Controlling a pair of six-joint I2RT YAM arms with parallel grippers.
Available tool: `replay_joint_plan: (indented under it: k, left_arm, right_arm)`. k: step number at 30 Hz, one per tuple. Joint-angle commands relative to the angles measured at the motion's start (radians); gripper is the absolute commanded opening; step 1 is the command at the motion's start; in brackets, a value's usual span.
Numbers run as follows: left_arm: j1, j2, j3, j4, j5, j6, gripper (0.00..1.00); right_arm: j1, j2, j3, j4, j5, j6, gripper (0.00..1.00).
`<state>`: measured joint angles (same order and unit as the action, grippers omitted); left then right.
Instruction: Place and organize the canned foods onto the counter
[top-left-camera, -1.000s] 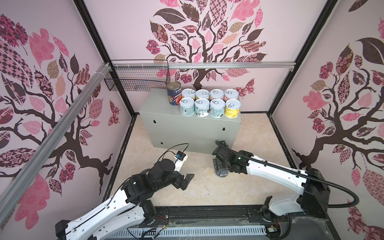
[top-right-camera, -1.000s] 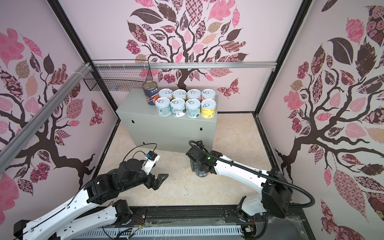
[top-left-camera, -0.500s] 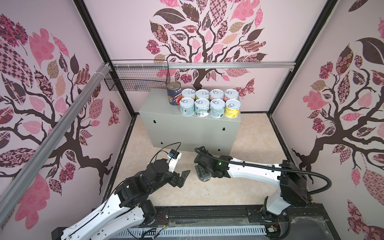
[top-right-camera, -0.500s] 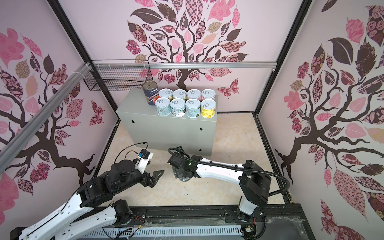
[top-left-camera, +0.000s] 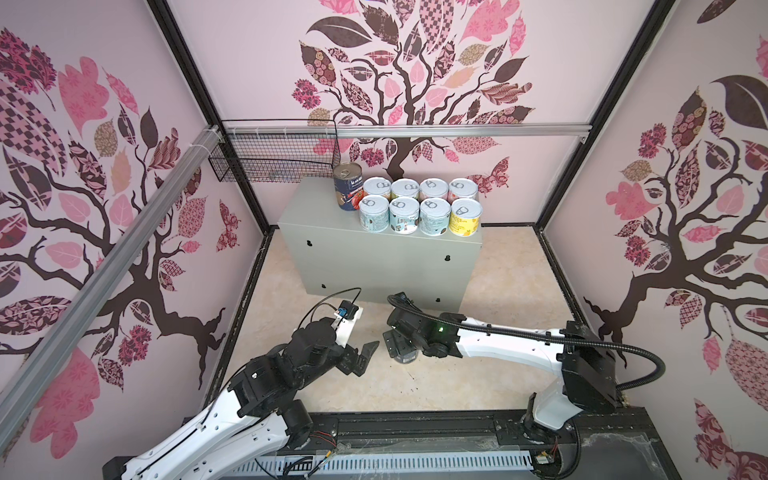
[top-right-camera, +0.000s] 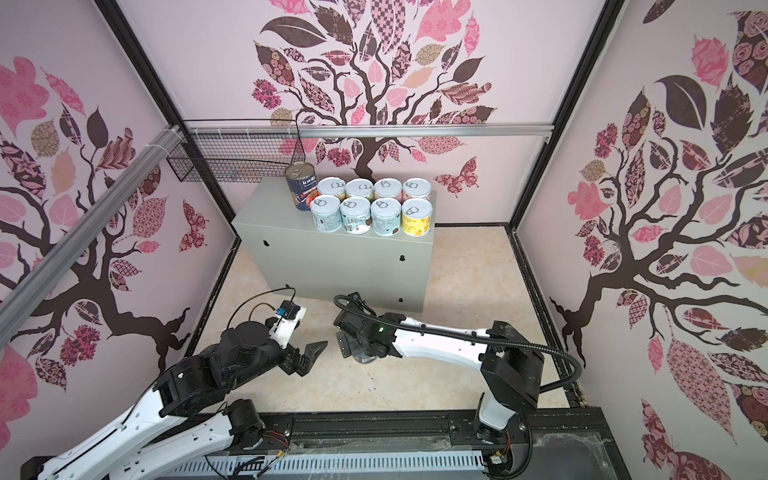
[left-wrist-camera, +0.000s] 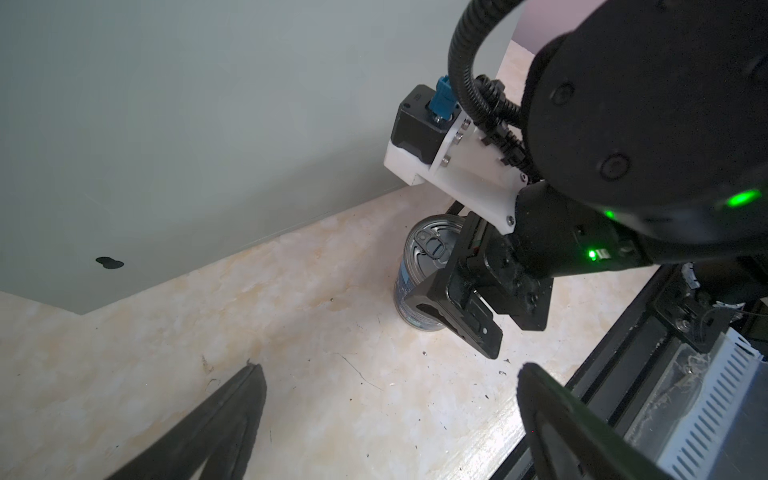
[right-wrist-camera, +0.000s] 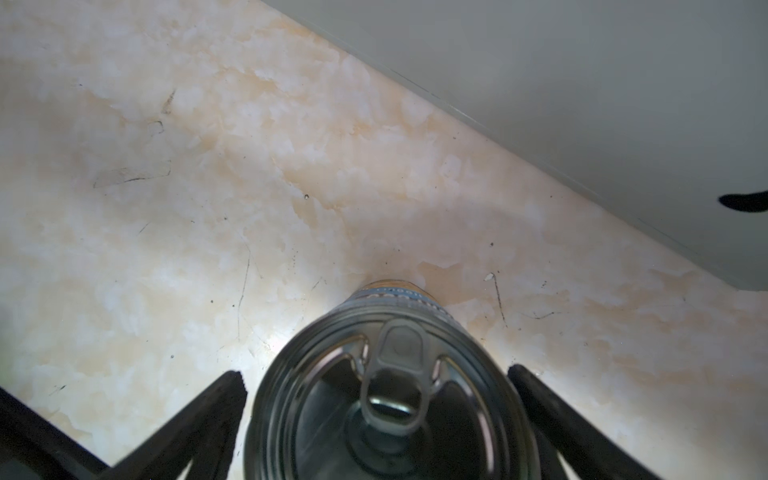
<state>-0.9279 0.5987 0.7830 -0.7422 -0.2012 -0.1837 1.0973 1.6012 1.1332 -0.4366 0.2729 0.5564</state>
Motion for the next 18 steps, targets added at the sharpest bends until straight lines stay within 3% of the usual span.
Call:
replay_joint_plan:
  k: [1,5,8,13,18]
  left_arm:
    - [0.004,-0.043,-0.054,0.051,0.058,0.052,0.98]
    - [0.003,-0.076,-0.109,0.135,0.107,0.077,0.98]
    - [0.003,-0.077,-0.138,0.192,0.084,0.089,0.98]
    - [-0.009,-0.007,-0.189,0.317,0.051,0.001,0.98]
    - [-0.108,0.092,-0.272,0.437,-0.101,-0.094,0.98]
  right_arm:
    - [0.007,-0.113,-0.011,0.019,-0.007,-0.009,1.0]
    - [0.008,-0.212,-0.038,0.005,0.013,-0.023,1.0]
    - [0.005,-0.307,-0.071,0.003,0.037,-0.029,1.0]
    - [-0.035,-0.448,-0.096,-0.052,0.026,-0.036,1.0]
    - [-0.056,-0.573,-0.095,-0.124,0.012,-0.061,1.0]
